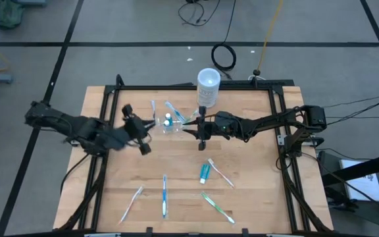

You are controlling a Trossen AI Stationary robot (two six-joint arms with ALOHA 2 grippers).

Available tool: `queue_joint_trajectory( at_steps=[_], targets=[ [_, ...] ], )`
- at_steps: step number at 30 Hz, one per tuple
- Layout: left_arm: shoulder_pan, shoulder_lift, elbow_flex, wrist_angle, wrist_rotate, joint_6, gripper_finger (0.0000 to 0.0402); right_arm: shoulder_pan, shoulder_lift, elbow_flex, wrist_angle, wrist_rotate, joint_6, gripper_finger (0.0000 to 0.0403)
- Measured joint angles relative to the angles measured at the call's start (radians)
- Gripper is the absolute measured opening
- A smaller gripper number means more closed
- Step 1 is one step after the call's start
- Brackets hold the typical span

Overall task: Pick & Place toothbrushing station
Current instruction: Put the top left orange toothbrush into the transparent organizer

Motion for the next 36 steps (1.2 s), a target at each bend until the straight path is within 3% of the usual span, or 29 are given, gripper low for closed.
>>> queue_joint_trajectory(
  at_steps=[5,9,13,22,29,36],
  targets=[
    [0.088,-0.120,-0.206,0.331,0.103,0.202,0.0017,0.000,0.000,0.000,0.000,0.000,-0.001,0.0100],
    [0.198,-0.206,-0.408,0.631,0.253,0.273,0.0006,0.000,0.000,0.000,0.000,0.000,0.002,0.0100],
    [0.309,-0.231,-0.563,0.846,0.330,0.300,0.0011,0.000,0.000,0.000,0.007,0.000,0.001,0.0100],
    [0.425,-0.232,-0.768,1.072,0.354,0.269,0.0010,0.000,0.000,0.000,0.015,0.000,0.001,0.0100],
    [0.461,-0.198,-0.837,1.079,0.349,0.241,0.0005,0.000,0.000,0.000,0.015,0.000,-0.001,0.0100],
    [0.494,-0.161,-0.844,1.082,0.365,0.146,0.0033,0.000,0.000,0.000,0.015,0.000,0.001,0.0100]
  ],
)
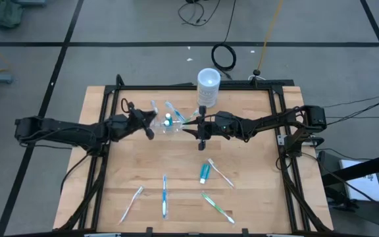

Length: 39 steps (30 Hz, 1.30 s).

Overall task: Pick & Place toothbrushing station
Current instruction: Put the top left orange toothbrush into the transparent organizer, then put the top orange toothbrush into the transparent organizer

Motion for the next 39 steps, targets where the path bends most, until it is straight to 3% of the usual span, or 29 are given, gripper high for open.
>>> queue_joint_trajectory(
  at_steps=[23,39],
  targets=[
    [0.003,0.008,0.000,-0.056,0.000,0.011,0.0164,0.000,0.000,0.000,0.008,0.000,-0.026,0.0100],
    [0.002,0.008,0.000,-0.046,0.000,0.011,0.0170,0.000,0.000,0.000,0.007,0.001,-0.026,0.0100]
  ],
)
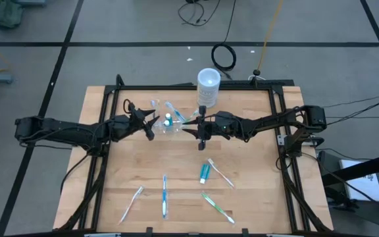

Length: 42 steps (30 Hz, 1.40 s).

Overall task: Pick & Place toothbrushing station
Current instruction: Put the top orange toothbrush into the transparent organizer

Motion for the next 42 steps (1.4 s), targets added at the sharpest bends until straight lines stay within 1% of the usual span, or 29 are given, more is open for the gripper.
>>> queue_joint_trajectory(
  at_steps=[7,31,42],
  targets=[
    [0.000,0.000,0.000,0.000,0.000,0.000,0.0170,0.000,0.000,0.000,-0.045,0.006,0.000,0.0100],
    [0.000,0.000,0.000,0.000,0.016,-0.001,0.0170,0.000,0.000,0.000,-0.002,0.009,-0.033,0.0100],
    [0.000,0.000,0.000,-0.002,0.014,-0.031,0.0170,0.000,0.000,0.000,0.006,0.009,-0.049,0.0100]
  ],
)
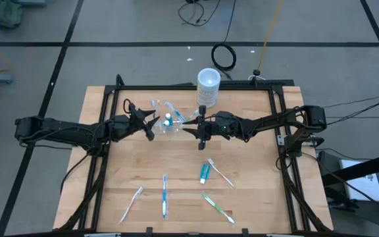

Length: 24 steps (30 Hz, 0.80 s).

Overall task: Pick & Place toothbrushing station
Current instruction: Put the top orange toothbrush into the transparent organizer

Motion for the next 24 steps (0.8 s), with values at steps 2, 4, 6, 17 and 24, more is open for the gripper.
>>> queue_joint_trajectory(
  at_steps=[2,4,6,17,24],
  targets=[
    [0.000,0.000,0.000,-0.005,-0.001,0.000,0.0170,0.000,0.000,0.000,0.000,0.003,0.000,0.0100],
    [0.000,0.000,0.000,-0.016,-0.001,0.000,0.0170,0.000,0.000,0.000,-0.002,0.039,-0.002,0.0100],
    [0.000,0.000,0.000,-0.029,0.002,0.005,0.0170,0.000,0.000,0.000,-0.006,0.087,-0.004,0.0100],
    [-0.067,-0.085,0.002,0.073,0.012,0.080,0.0170,-0.004,0.000,0.000,-0.014,0.150,-0.044,0.0100],
    [-0.205,-0.165,0.010,0.172,0.028,0.167,0.0170,-0.005,0.000,0.000,-0.014,0.068,-0.020,0.0100]
  ],
)
